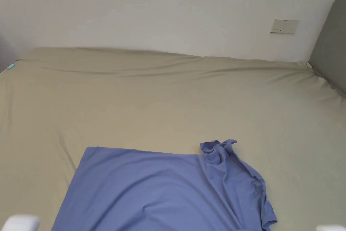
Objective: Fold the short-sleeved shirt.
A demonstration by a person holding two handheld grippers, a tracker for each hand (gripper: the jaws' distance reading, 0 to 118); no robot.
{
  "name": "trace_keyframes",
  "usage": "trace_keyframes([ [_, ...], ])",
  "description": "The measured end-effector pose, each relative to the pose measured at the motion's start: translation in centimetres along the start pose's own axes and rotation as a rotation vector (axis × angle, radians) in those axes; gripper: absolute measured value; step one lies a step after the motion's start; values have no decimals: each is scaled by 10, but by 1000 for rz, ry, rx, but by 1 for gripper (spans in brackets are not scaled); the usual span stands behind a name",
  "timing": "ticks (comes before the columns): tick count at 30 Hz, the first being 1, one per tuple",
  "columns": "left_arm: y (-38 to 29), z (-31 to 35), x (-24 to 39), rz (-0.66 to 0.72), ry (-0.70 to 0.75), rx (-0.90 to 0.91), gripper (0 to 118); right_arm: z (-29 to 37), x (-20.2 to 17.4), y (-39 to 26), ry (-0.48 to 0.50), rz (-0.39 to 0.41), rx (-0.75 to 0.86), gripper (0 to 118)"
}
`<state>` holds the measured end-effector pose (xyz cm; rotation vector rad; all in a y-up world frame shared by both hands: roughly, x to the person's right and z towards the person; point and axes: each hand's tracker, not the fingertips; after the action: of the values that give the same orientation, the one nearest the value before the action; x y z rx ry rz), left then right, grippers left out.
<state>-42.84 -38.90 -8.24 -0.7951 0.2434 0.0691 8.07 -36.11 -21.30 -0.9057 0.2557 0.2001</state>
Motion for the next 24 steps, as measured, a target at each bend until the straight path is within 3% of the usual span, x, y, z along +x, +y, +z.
trace_keyframes([
  [4, 75, 43, 22, 58, -13, 348, 102, 51, -22, 68, -24, 58, 320, 115],
  [8, 125, 81, 54, 33, 29, 626, 102, 90, -56, 113, -67, 110, 584, 113],
  [11, 151, 104, 80, 4, 83, 760, 98, 113, -85, 132, -121, 166, 728, 94],
  [13, 164, 113, 95, -34, 93, 796, 97, 122, -101, 140, -112, 187, 799, 90],
  [15, 170, 118, 107, -60, 114, 834, 73, 126, -114, 143, -116, 191, 847, 57],
  [16, 172, 119, 113, -65, 134, 850, 46, 125, -118, 145, -115, 197, 855, 36],
  [18, 177, 118, 120, -75, 133, 857, 13, 122, -127, 146, -121, 208, 872, 7],
  [19, 178, 117, 122, -76, 126, 858, 5, 120, -132, 146, -126, 208, 877, 0],
  [20, 180, 116, 124, -81, 120, 858, 1, 116, -133, 149, -125, 209, 877, 0],
  [24, 185, 102, 131, -102, 120, 837, 1, 99, -139, 155, -111, 218, 862, 0],
])
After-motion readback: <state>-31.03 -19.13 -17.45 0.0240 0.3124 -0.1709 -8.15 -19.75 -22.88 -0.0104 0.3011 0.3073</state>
